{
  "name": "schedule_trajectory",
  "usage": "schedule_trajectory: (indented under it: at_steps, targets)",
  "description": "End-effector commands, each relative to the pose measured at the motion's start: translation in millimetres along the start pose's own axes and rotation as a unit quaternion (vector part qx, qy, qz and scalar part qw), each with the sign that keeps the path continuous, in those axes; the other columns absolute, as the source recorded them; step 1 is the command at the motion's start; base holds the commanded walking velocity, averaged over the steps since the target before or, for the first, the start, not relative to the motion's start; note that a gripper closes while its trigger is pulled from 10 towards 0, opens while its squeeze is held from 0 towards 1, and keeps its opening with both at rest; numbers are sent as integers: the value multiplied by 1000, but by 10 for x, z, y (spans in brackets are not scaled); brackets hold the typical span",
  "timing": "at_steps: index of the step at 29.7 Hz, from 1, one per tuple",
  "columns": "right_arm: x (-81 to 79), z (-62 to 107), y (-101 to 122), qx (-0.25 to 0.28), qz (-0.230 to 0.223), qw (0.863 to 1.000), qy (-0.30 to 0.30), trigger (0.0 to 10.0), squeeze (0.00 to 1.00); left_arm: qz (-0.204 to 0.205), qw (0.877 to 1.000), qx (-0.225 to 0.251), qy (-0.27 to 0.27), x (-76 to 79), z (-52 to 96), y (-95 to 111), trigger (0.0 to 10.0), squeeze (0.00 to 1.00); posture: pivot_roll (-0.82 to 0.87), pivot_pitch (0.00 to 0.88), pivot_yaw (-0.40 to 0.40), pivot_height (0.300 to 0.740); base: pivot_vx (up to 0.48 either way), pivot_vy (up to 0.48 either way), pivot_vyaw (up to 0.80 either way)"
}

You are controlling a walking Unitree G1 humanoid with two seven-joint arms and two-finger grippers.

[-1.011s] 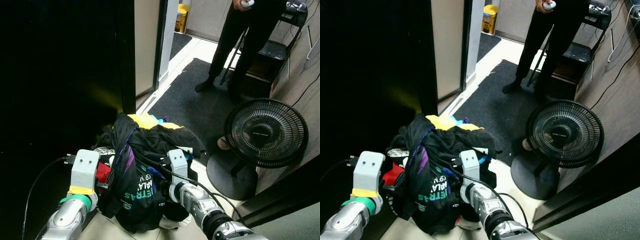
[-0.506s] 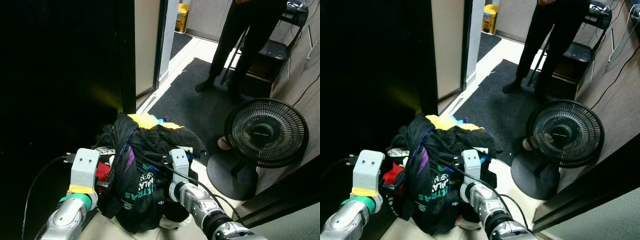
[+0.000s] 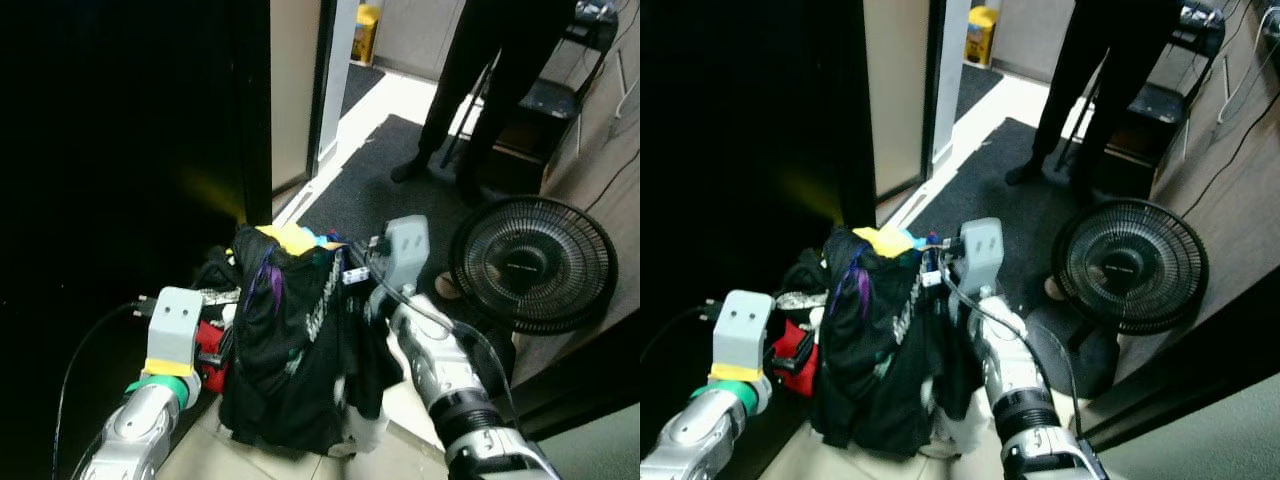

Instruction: Clothes washing

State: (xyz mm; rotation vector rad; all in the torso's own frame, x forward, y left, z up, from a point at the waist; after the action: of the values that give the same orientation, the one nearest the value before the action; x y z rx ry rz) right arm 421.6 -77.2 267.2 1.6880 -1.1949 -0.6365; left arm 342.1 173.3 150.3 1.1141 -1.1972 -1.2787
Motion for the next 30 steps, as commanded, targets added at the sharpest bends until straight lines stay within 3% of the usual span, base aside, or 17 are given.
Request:
schedule_trajectory:
  at_steps: [1, 3, 4, 5, 6, 8, 10, 14, 17, 18, 22, 23, 24, 30]
  targets:
    - [98, -34, 267, 44, 1, 999, -18, 10000, 0, 3, 1000, -14, -4, 19, -1, -95, 10000, 0, 59, 223, 8, 740, 0, 0, 0]
    - [98, -34, 267, 44, 1, 999, -18, 10000, 0, 3, 1000, -14, -4, 19, -1, -95, 10000, 0, 59, 223, 8, 740, 0, 0, 0]
    - [147, -66, 491, 75, 10, 997, -25, 10000, 0, 4, 1000, -13, -7, 35, -19, -90, 10000, 0, 59, 223, 8, 740, 0, 0, 0]
    - [147, -66, 491, 75, 10, 997, -25, 10000, 0, 4, 1000, -13, -7, 35, -19, -90, 10000, 0, 59, 223, 8, 740, 0, 0, 0]
    - [445, -85, 1277, 177, 64, 978, -85, 10000, 0, 5, 1000, -9, -15, 75, -67, -59, 10000, 0, 45, 211, 15, 740, 0, 0, 0]
    - [445, -85, 1277, 177, 64, 978, -85, 10000, 0, 5, 1000, -9, -15, 75, -67, -59, 10000, 0, 45, 211, 15, 740, 0, 0, 0]
    - [750, 18, 1844, 244, 119, 951, -148, 10000, 0, 6, 1000, -2, -19, 94, -87, -18, 10000, 0, 40, 200, 16, 740, 0, 0, 0]
    - [785, 84, 2000, 260, 155, 939, -161, 10000, 0, 7, 1000, 2, -19, 94, -92, 7, 10000, 0, 39, 195, 15, 740, 0, 0, 0]
    - [785, 90, 2004, 260, 157, 939, -161, 10000, 0, 7, 1000, 3, -19, 95, -92, 7, 10000, 0, 38, 193, 14, 740, 0, 0, 0]
    - [790, 74, 1887, 239, 156, 946, -154, 10000, 0, 8, 1000, 3, -19, 98, -93, 6, 10000, 0, 38, 193, 14, 740, 0, 0, 0]
    - [743, 102, 932, 95, 140, 976, -133, 10000, 0, 9, 1000, 4, -20, 121, -94, -7, 10000, 0, 38, 189, 11, 740, 0, 0, 0]
    - [743, 102, 932, 95, 140, 976, -133, 10000, 0, 9, 1000, 4, -20, 121, -94, -7, 10000, 0, 38, 189, 11, 740, 0, 0, 0]
    - [686, 171, 649, 55, 114, 982, -137, 10000, 0, 9, 1000, 4, -21, 122, -92, -8, 10000, 0, 51, 188, 10, 740, 0, 0, 0]
    - [636, 226, 515, 36, 89, 985, -145, 10000, 0, 9, 1000, 4, -21, 115, -86, -9, 10000, 0, 52, 188, 11, 740, 0, 0, 0]
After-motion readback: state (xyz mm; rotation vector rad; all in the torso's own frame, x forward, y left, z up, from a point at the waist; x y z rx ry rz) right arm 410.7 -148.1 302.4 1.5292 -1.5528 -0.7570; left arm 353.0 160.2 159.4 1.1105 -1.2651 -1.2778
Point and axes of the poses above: a point about 5 cm out from each wrist's last joint towards the gripper, its own z axis pointing back from the gripper into the wrist, its own y axis along the axis of the wrist's last joint, x = y × z, the point moved 5 cm from there along -z, pointing out of the wrist towards the gripper, and after that the axes turned 5 degrees about z, right-handed, at the moved point
